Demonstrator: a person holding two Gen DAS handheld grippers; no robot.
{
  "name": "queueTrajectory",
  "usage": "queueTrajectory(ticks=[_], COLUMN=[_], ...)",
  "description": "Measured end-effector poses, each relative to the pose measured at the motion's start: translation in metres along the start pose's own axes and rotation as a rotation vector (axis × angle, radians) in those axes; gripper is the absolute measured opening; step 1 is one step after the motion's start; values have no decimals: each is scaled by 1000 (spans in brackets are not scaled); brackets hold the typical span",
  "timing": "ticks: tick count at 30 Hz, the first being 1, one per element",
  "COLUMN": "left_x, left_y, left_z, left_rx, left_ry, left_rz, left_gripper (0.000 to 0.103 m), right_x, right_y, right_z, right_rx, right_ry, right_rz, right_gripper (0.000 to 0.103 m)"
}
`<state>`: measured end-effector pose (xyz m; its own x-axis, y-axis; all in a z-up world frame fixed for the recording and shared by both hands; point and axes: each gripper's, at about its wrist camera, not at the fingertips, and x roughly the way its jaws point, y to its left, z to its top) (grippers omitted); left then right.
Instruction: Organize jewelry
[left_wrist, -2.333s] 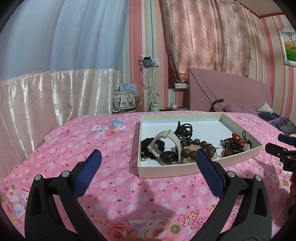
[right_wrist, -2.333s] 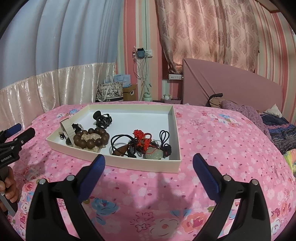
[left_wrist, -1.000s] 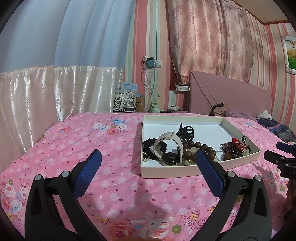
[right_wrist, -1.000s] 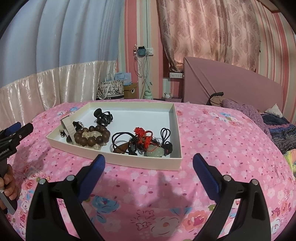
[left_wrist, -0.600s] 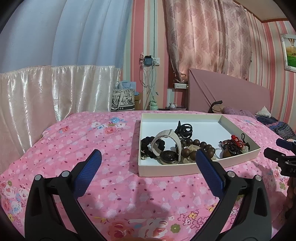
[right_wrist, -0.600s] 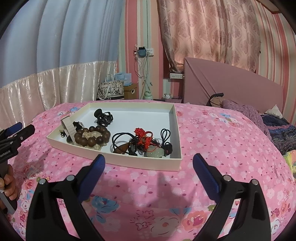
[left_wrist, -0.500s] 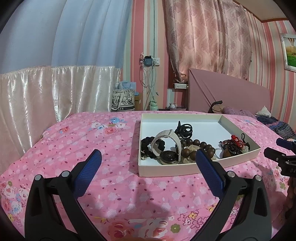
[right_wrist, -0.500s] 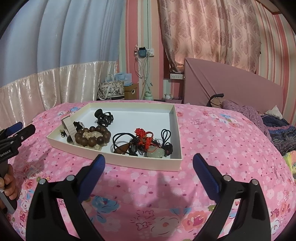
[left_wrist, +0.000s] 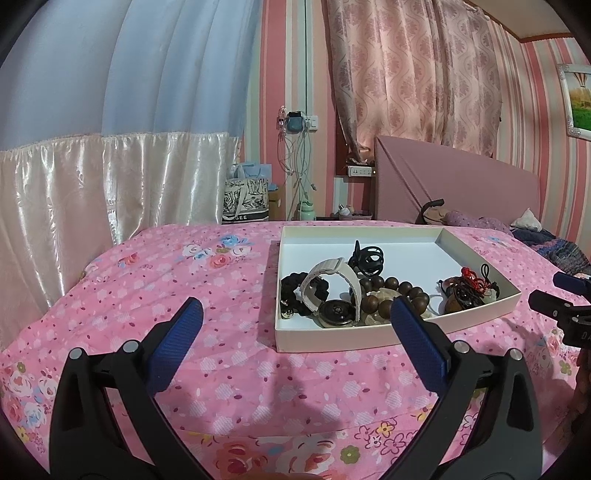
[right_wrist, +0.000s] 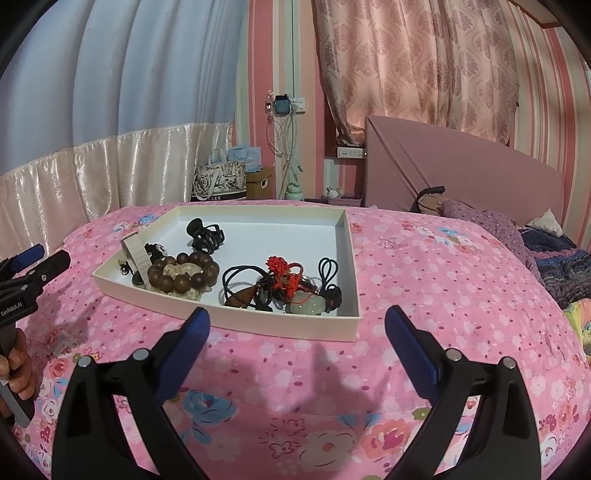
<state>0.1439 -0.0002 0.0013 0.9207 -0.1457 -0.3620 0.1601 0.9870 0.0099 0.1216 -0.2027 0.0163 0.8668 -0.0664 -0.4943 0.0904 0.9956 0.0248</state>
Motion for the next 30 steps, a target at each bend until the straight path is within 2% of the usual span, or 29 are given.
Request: queueTrajectory(ticks=[11, 30], left_x=[0, -3], left_y=[-2, -2], left_z=[-1, -1], left_rx=[2, 12], left_ry=[6, 2], left_rz=[5, 7], left_gripper=[100, 100], right_x=[4, 4], right_y=[-4, -3], right_z=[-2, -3], right_rx=[-11, -10], right_ry=[8, 14], right_rz=[-40, -37], right_gripper=[95, 95])
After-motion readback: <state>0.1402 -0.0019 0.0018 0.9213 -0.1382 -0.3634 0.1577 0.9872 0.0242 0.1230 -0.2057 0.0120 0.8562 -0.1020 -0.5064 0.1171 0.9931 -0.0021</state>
